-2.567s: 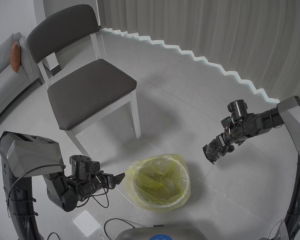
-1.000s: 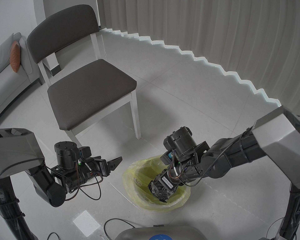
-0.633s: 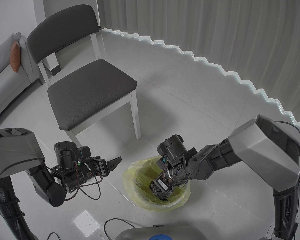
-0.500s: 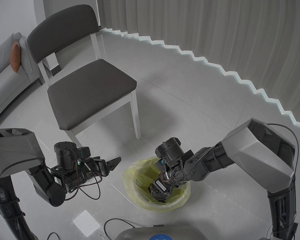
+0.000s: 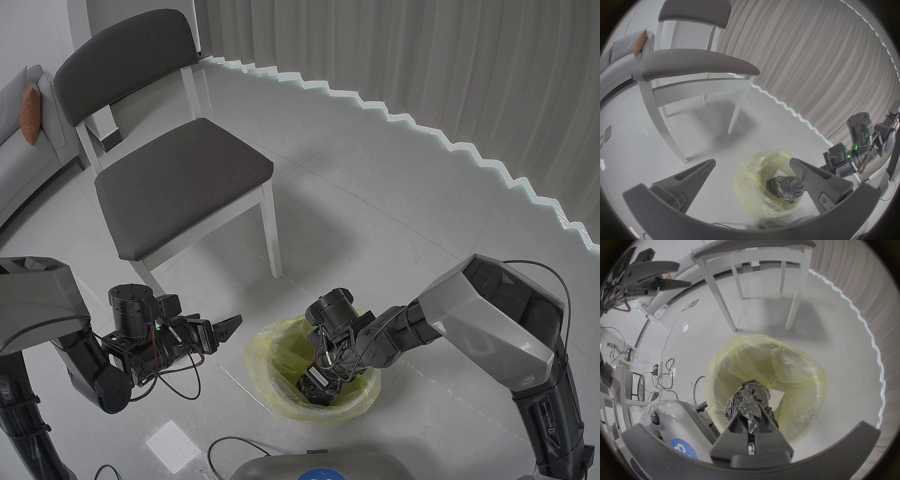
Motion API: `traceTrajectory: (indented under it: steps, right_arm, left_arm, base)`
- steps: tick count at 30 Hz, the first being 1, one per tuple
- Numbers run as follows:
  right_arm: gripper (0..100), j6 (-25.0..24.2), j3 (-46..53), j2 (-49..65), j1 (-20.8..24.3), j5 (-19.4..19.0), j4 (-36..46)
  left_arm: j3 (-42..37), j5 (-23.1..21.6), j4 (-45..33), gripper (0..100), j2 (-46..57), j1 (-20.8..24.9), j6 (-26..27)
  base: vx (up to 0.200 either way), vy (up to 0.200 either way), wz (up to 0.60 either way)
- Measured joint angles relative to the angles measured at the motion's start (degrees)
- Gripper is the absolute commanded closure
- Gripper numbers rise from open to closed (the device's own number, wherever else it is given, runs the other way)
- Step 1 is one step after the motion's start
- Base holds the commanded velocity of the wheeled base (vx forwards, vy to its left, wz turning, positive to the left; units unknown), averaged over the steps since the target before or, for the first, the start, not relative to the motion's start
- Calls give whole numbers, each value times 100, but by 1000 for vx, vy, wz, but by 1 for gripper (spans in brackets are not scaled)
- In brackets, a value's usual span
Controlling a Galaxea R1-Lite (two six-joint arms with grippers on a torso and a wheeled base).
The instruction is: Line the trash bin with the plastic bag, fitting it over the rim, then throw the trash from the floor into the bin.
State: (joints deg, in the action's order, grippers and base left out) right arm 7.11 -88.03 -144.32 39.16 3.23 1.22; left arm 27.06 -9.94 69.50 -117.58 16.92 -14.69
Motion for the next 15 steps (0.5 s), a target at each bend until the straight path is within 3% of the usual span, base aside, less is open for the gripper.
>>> traceTrajectory:
  steps: [15]
  right_arm:
    - [100, -7, -386, -557, -60, 87, -201]
  left_arm:
    - [-9, 0, 7, 0, -11, 2, 13]
  base:
    - [0, 0, 0]
